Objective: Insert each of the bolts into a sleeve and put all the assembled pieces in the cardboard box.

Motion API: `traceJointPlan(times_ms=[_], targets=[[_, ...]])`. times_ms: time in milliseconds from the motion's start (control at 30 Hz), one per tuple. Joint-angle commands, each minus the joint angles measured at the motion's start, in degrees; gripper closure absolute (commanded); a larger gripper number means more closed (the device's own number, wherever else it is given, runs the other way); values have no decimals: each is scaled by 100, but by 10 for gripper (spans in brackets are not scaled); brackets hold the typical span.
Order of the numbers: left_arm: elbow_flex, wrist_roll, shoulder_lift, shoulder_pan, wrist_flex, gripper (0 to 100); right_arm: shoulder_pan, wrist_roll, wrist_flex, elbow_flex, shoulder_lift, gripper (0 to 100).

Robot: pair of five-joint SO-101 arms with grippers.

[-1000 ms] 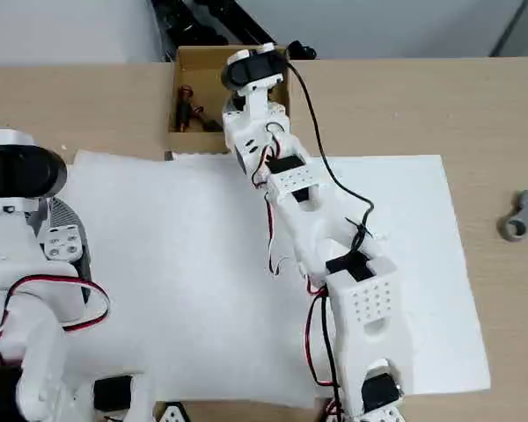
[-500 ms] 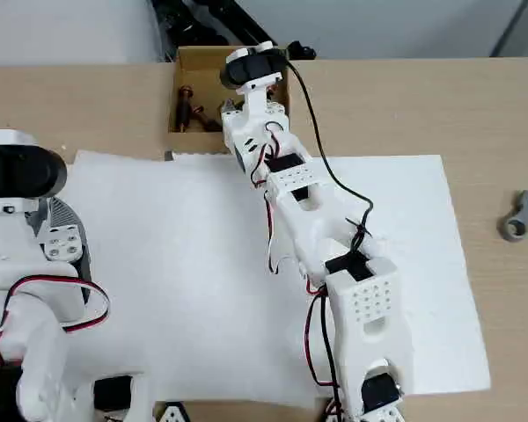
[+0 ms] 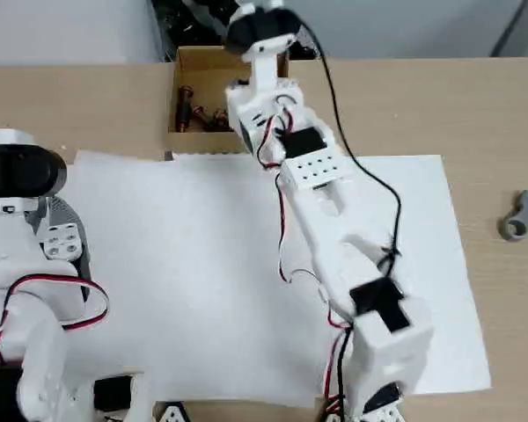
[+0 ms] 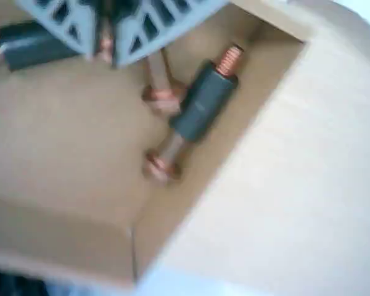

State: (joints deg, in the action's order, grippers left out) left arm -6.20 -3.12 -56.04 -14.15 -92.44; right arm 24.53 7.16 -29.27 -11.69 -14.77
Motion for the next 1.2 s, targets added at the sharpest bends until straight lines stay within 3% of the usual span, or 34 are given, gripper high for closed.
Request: traceJointPlan(times_ms=[0,333,767,900,1167], targets=[[-119,9,18,-35,396,994,31,-18,-347,167,1051,994],[-646,9,18,-35,905,994,-4,-53,-1727,2136,4136,995],[-2018,9,9,-44,1758,994,-13,-53,-2220,6567,8998,995],[-2677,9,9,-404,2224,994,-48,-53,-2299,7648,10325,995],[-4268,9,9,-1064,3182,994,-1209,-114,-2431,9196,11925,995]])
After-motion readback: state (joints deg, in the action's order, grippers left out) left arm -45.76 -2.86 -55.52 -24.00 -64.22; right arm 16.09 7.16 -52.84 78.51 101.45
